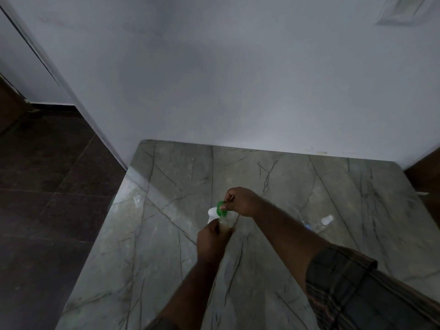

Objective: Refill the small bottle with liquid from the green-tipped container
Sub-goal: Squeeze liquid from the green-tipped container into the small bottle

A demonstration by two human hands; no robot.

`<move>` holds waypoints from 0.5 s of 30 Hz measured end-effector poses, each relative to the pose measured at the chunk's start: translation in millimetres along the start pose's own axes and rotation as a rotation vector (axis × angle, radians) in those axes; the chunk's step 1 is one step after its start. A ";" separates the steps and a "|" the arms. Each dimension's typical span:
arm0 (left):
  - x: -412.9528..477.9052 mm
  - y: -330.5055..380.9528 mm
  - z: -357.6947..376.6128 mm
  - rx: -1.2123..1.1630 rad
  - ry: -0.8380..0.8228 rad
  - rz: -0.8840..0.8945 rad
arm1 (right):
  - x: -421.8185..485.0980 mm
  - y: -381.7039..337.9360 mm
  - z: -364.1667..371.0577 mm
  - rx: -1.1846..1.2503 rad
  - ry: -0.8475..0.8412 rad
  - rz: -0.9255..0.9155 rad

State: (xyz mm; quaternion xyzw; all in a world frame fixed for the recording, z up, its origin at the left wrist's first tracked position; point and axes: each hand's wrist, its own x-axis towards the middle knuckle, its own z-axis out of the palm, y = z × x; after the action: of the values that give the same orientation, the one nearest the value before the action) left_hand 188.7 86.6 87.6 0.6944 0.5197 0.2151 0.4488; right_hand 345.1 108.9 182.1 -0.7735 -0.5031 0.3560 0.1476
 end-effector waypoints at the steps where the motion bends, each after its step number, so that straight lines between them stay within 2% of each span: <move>1: -1.1 -1.1 0.9 -0.002 -0.002 -0.001 | -0.7 0.5 2.4 0.000 0.006 0.007; 15: 2.2 0.5 -0.9 -0.025 0.001 -0.006 | 2.5 1.2 -1.4 -0.001 0.010 -0.010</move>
State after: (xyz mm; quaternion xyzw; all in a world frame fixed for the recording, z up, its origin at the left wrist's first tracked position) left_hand 189.2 88.9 88.2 0.6870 0.5195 0.2207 0.4576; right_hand 347.6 110.8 181.4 -0.7730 -0.5064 0.3510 0.1515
